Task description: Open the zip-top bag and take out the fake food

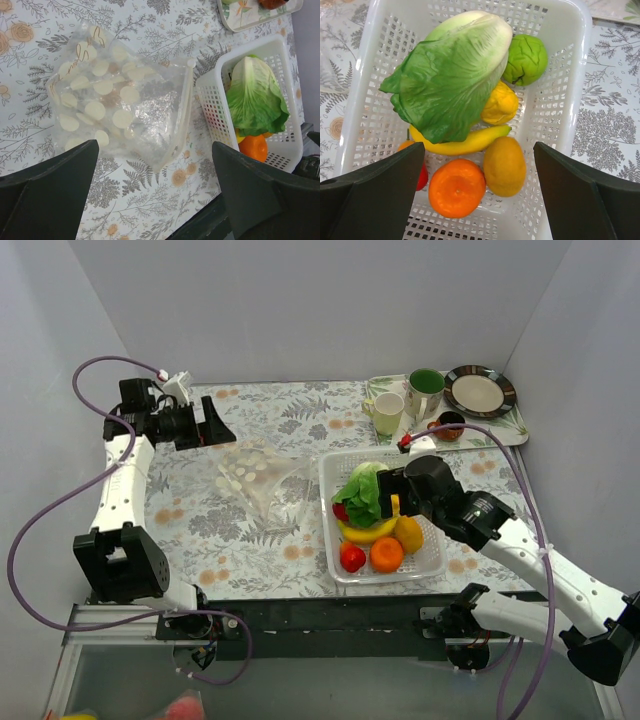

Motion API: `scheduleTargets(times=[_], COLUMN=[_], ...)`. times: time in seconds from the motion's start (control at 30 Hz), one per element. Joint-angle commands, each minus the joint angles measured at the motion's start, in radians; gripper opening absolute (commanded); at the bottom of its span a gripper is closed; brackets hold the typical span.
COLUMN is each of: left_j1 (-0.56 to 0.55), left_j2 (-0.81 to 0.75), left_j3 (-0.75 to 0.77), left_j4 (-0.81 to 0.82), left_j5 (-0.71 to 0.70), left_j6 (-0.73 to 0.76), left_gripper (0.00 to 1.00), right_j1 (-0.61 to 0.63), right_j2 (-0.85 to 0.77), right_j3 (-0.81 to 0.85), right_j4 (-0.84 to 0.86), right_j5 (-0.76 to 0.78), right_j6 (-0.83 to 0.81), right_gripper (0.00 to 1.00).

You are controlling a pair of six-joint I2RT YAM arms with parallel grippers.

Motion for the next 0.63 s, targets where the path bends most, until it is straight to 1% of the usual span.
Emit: scheduleTargets(times=[0.0, 0.13, 0.23, 0.27, 0.3, 0.4, 0.6], left_j1=[-0.004, -0.006, -0.004, -0.006, -0.004, -0.004, -0.004], left_j2=[-0.106, -0.133, -0.198, -0.218, -0.266, -0.316, -0.321], left_j3=[-0.074, -0.102, -0.159, -0.179, -0.197, -0.243, -0.279], left_j4=[-0.009, -0.028, 0.040, 0.085, 0.113, 0.156, 0.190], left_j5=[0.045, 0.047, -0.013, -0.065, -0.106, -0.151, -0.240], left_j6=[0.090, 0.108, 0.045, 0.029, -0.025, -0.031, -0.074], left_gripper=[0.98, 0.98, 0.98, 0.98, 0.98, 0.98, 0.98], right_j1=[-0.002, -0.002, -0.002, -0.002, -0.002, -0.002, -0.002], right_j2=[-0.021, -0.036, -0.041, -0.038, -0.035, -0.031, -0.074], right_j3=[0.047, 0.073, 0.098, 0.111, 0.122, 0.157, 0.116], right_j4=[-0.059, -0.064, -0.063, -0.066, -0.076, -0.095, -0.073], right_j5=[0.060, 0.061, 0.045, 0.045, 0.051, 0.067, 0.088], right_j6=[0.050, 0.038, 0.004, -0.003, -0.009, -0.028, -0.034], right_gripper=[0.99, 0.98, 0.99, 0.99, 0.98, 0.99, 0.99])
